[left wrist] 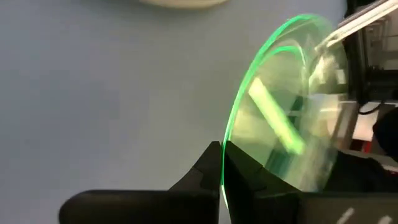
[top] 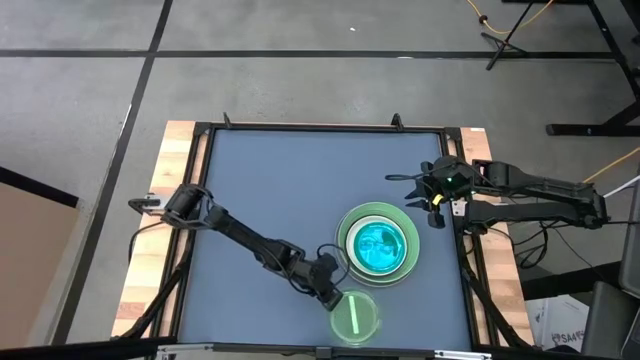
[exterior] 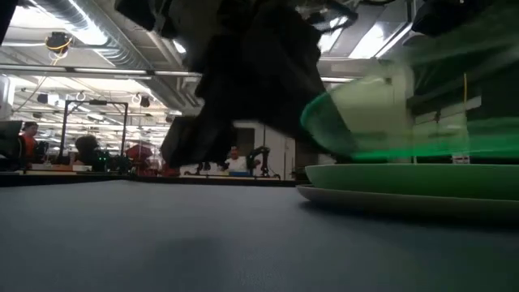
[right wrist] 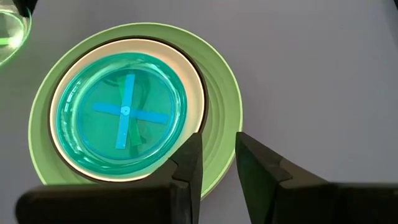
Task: Stack plastic plates
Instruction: Stack the green plate on top of the blue plate
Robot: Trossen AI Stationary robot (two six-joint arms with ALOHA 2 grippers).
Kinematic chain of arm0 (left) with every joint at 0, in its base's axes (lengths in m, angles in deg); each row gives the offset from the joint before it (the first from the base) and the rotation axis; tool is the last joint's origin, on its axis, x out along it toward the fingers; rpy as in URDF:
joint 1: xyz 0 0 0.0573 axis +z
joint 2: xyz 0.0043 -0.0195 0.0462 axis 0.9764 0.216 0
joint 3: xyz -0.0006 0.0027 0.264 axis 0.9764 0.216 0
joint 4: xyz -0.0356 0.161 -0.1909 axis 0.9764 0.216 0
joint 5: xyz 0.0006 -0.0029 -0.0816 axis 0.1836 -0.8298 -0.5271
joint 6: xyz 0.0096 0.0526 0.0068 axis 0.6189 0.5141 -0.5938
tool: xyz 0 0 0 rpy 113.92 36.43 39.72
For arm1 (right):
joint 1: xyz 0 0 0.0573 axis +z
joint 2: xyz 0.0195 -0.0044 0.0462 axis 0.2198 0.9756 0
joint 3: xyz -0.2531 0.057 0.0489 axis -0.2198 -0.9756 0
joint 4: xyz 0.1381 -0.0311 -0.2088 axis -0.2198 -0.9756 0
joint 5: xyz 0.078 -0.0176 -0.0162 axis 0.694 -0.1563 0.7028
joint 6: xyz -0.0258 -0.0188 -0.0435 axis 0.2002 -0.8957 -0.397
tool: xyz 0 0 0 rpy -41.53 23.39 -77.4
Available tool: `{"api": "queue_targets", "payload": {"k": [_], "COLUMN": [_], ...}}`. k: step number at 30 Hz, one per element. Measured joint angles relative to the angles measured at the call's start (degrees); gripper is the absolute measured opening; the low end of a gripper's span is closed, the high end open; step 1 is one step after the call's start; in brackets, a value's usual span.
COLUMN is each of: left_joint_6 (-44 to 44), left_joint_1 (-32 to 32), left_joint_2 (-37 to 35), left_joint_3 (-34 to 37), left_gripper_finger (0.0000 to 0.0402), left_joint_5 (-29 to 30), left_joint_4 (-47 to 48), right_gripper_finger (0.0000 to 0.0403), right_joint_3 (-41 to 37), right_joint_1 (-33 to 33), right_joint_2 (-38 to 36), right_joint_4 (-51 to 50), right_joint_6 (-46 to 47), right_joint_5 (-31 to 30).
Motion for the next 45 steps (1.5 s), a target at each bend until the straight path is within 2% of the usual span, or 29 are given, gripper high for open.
{"api": "queue_targets", "payload": {"k": [6, 14, 27, 34, 45], "left_joint_6": [3.52, 7.08, 6.78, 6.80, 9.33], "left_joint_1": [2.27, 6.62, 15.63, 19.88, 21.60], "left_joint_2": [-1.18, -1.27, -1.31, -1.31, -1.31], "left_joint_3": [-0.02, -0.02, -0.02, -0.02, -0.02], "left_gripper_finger": [0.0000, 0.0000, 0.0000, 0.0000, 0.0000], "left_joint_5": [-1.17, -7.30, -11.63, -10.91, -2.96], "left_joint_4": [-1.22, -4.68, -12.73, -12.36, -11.72], "right_gripper_finger": [0.0087, 0.0087, 0.0087, 0.0087, 0.0087], "right_joint_3": [0.00, 0.00, 0.00, 0.00, 0.00], "right_joint_1": [0.00, 0.02, 0.01, 0.00, 0.01], "right_joint_2": [0.00, 0.00, 0.00, 0.00, 0.00], "right_joint_4": [-0.02, -0.15, -0.13, -0.11, -0.11], "right_joint_6": [0.00, 0.00, 0.00, 0.02, 0.01], "right_joint_5": [0.00, 0.02, 0.02, 0.02, 0.02]}}
